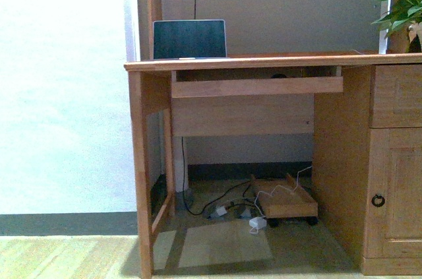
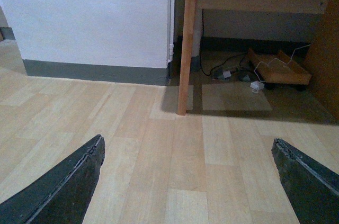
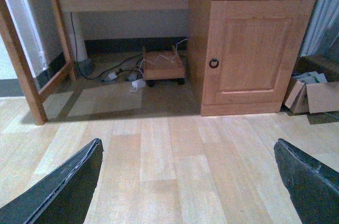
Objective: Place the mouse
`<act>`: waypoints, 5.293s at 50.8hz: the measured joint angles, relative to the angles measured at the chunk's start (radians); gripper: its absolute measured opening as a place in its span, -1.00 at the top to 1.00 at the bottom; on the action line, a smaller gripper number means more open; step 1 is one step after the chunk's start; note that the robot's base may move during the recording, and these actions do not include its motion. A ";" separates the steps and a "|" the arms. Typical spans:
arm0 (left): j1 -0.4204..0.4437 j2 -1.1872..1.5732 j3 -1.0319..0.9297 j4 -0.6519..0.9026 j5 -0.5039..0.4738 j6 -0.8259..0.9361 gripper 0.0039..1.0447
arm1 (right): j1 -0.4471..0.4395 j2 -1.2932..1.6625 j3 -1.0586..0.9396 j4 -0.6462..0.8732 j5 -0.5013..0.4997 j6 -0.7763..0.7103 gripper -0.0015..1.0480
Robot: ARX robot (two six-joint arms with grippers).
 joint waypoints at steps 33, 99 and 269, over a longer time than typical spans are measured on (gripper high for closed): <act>0.000 0.000 0.000 0.000 0.000 0.000 -0.86 | 0.000 0.000 0.000 0.000 0.000 0.000 -0.86; 0.000 -0.001 0.000 0.000 0.000 0.000 -0.86 | 0.000 0.000 0.000 0.000 0.001 0.000 -0.86; -0.182 2.250 1.148 0.909 0.486 1.410 -0.86 | 0.000 0.002 0.000 0.000 0.000 0.000 -0.86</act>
